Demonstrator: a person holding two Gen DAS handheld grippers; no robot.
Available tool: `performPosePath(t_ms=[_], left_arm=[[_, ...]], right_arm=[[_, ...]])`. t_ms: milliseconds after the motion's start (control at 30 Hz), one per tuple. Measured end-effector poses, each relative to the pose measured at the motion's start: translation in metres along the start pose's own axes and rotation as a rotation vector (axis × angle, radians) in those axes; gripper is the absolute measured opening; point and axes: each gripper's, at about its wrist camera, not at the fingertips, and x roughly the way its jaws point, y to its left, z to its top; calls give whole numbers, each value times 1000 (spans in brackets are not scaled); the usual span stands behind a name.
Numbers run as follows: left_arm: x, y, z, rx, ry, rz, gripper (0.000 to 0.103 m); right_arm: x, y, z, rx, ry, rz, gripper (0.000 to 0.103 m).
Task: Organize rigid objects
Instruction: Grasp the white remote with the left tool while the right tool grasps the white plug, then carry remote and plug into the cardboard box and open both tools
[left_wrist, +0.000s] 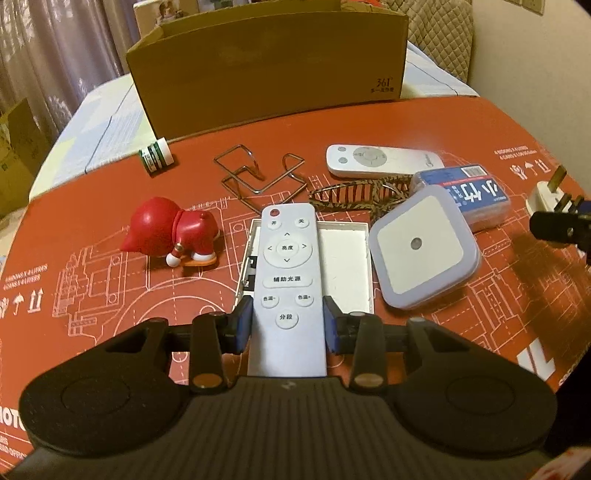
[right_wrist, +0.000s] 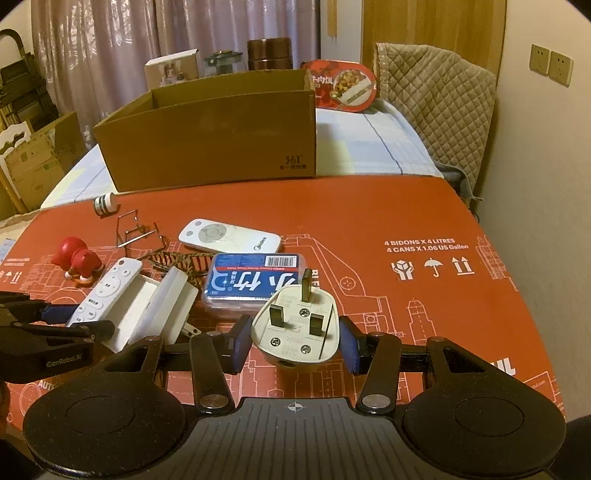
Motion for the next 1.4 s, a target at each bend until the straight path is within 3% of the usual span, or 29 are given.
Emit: performPosePath(t_ms=[500, 667, 867, 1133, 1267, 1400], left_arm=[[-37, 11, 10, -77, -37, -39, 33], [-56, 18, 32, -94, -85, -42, 33], [-66, 34, 91, -98, -159, -38, 33], [-48, 60, 201, -83, -240, -40, 33], [-24, 72, 250, -90, -244, -36, 33], [3, 79, 281, -103, -222, -47, 33]], right_arm=[[-18, 1, 8, 6, -48, 9, 46], [-24, 3, 21, 7, -71, 44, 46], [-22, 4, 81, 0, -111, 133, 46], [11, 17, 211, -57, -187, 195, 46], [54, 19, 266, -44, -133, 232, 46], [97, 18, 293, -18, -73, 245, 46]])
